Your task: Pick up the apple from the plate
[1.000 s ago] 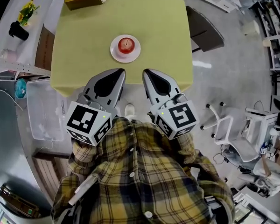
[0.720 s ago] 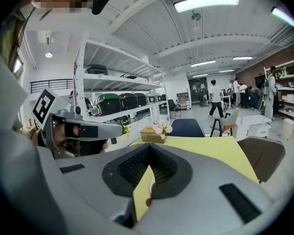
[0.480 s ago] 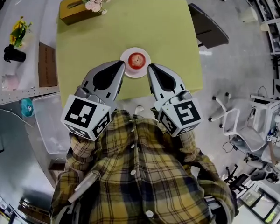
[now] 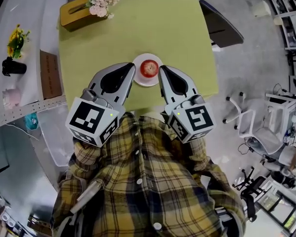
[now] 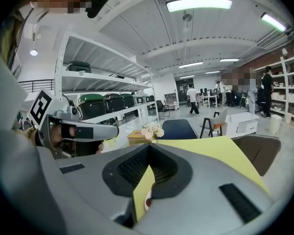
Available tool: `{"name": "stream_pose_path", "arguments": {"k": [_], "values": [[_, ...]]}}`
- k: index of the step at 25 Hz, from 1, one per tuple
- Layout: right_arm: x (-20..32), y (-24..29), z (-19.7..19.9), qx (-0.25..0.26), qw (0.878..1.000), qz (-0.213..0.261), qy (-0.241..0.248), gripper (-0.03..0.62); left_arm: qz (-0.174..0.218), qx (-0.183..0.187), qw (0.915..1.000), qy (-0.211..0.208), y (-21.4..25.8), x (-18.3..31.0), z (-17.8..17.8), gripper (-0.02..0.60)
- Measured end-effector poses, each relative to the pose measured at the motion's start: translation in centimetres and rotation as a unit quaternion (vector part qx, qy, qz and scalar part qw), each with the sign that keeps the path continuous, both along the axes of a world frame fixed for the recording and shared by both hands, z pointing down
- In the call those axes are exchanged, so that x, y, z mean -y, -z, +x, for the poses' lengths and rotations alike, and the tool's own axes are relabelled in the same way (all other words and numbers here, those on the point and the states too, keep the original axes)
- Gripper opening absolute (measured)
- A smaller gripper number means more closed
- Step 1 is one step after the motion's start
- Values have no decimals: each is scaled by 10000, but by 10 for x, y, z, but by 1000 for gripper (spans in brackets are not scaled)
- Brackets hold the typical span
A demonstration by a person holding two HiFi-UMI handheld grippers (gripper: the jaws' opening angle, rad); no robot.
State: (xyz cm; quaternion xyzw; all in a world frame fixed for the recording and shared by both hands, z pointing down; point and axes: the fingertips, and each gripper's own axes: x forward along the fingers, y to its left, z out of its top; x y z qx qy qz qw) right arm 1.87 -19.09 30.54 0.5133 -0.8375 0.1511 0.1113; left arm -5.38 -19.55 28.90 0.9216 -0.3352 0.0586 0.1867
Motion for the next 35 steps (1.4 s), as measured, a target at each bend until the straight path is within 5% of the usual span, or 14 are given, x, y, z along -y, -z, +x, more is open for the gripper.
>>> {"name": "stream_pose_path", "arguments": {"k": [21,35], "values": [[16,-19,24,43,9981,-208,571,-3,-195,66,9979,608,-17,18,22,8],[23,-53,23,115,9963,-476,712,-2,-498,99,9970,591,-52,22,27,8]]}}
